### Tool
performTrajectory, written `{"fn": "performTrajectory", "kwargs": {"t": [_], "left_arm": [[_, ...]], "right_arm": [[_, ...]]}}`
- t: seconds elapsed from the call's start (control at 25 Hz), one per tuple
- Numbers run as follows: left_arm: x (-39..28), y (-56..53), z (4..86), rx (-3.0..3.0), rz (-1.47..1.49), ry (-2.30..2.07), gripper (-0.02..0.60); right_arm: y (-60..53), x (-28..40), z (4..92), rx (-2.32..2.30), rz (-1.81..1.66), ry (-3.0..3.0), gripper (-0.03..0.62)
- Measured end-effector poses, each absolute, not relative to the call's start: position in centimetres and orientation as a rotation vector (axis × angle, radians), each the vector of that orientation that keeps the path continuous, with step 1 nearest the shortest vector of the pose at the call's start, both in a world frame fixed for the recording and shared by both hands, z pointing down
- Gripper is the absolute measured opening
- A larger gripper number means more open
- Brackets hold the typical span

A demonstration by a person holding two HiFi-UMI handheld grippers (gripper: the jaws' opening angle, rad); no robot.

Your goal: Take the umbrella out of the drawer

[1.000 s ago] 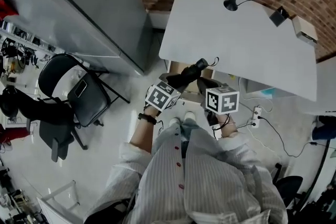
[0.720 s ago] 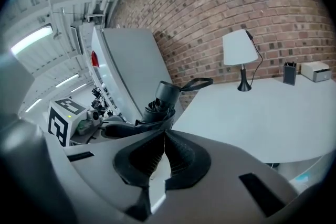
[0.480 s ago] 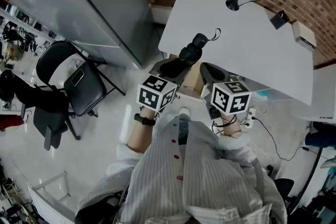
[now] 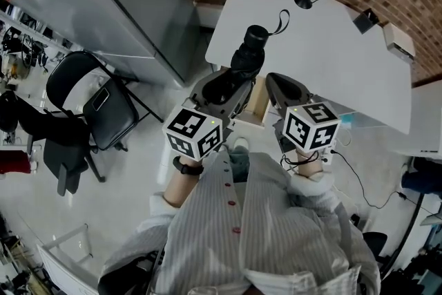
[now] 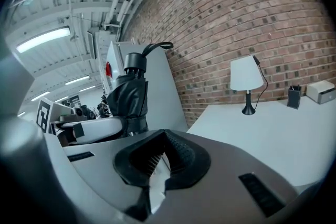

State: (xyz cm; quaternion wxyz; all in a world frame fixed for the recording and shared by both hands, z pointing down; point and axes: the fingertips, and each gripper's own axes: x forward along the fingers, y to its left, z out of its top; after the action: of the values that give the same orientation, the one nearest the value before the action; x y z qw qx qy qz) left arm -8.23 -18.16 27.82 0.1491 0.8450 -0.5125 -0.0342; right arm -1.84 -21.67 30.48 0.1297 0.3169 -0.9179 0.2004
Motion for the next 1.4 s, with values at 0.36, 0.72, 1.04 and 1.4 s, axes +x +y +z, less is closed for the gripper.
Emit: {"fn": "performTrajectory", "kwargs": {"t": [0.36,0.72,1.04,1.4], "left_arm": [[-7.6,-17.6,25.1,2.464,-0.219,-1.468,0.181],[-8.2,-17.9,24.9,2.473,-0.215,-1.484,0.181],[-8.8,-18.2,25.2,2.457,-0.223,-1.473,0.179],[-9.6,-18.7,25.4,2.442,-0.227,-1.471,0.179]], "right_arm": [[-21.6,-2.1,28.9,0.886,0.526,-2.709,0.034],[-21.9,-2.7,29.0,0.889,0.520,-2.710,0.034],[-22.1,-3.5,29.4,0.864,0.508,-2.696,0.034],[-22.6,-4.2,29.7,0.854,0.504,-2.681,0.034]]}}
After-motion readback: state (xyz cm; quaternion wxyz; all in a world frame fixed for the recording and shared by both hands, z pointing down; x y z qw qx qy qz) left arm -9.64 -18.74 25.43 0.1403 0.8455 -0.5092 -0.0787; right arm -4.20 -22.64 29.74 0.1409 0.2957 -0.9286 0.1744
